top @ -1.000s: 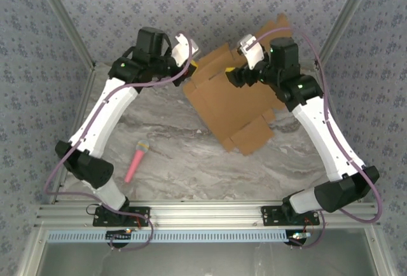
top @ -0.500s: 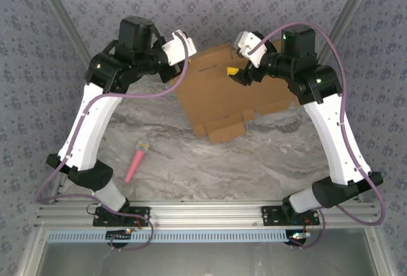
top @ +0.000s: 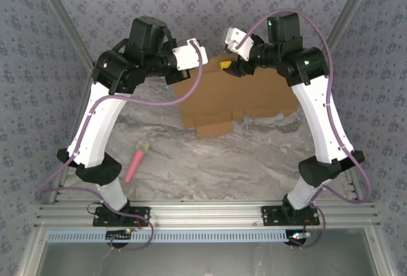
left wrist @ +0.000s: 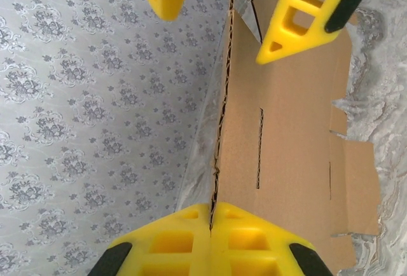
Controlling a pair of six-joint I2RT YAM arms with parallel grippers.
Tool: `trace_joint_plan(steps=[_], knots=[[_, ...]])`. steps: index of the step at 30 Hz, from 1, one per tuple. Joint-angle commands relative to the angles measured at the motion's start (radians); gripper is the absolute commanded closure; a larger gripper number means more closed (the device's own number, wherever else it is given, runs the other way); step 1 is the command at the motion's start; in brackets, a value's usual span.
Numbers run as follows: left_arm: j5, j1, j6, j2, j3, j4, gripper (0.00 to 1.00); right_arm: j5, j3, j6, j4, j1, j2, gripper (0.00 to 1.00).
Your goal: Fold the paper box
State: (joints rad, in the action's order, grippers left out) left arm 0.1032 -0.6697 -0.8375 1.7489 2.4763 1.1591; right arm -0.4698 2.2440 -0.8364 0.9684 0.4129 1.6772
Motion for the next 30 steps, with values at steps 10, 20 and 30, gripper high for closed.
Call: trace_joint_plan(steps=[10,20,30], knots=[[-0.013,-0.006,-0.03,-0.022,0.038,-0.025,0.99,-0.085,0.058,-0.053,0.097,-0.025,0.052,0.75],[0.011,0.008,0.037,-0.028,0.023,-0.038,0.68,-0.148,0.049,-0.023,0.087,-0.054,0.019,1.0],[0.265,0.214,0.266,-0.231,-0.367,-0.291,0.32,-0.318,-0.091,0.166,-0.069,-0.196,-0.119,1.0]])
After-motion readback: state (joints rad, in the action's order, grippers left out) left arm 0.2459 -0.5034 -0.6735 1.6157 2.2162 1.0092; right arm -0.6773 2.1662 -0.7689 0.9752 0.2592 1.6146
